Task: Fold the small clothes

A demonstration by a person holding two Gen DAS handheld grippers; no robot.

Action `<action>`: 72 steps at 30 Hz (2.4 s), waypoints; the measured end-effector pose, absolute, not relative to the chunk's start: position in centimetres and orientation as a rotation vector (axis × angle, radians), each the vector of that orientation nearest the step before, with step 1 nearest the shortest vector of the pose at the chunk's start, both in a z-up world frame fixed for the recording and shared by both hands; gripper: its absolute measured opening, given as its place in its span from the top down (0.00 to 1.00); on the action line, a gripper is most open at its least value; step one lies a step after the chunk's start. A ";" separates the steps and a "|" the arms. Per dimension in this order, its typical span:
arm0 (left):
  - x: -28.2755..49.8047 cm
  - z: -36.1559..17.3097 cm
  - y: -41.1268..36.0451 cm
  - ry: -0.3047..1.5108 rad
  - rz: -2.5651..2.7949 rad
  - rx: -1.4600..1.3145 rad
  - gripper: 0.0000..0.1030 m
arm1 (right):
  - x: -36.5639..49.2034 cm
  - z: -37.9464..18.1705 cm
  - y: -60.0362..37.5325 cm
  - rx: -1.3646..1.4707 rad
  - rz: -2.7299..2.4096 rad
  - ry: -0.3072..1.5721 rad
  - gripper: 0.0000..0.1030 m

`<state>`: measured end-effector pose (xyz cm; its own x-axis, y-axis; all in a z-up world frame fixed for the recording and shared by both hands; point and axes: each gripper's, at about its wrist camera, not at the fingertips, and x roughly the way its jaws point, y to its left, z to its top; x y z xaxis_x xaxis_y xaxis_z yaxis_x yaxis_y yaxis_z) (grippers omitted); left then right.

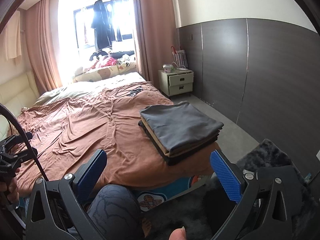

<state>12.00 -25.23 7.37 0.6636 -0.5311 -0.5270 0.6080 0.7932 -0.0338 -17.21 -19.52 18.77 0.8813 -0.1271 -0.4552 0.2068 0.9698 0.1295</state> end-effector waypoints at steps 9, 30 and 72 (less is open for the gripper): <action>9.3 6.6 -18.9 0.509 -0.563 0.107 0.00 | -17.7 17.5 -16.8 0.205 -0.160 0.435 0.00; 4.3 3.3 -6.6 0.489 -0.297 0.045 0.00 | -17.2 13.4 -10.1 0.152 -0.097 0.415 0.00; 0.5 1.5 -1.8 0.460 -0.158 -0.014 0.00 | -17.1 8.8 -4.9 0.160 -0.084 0.429 0.00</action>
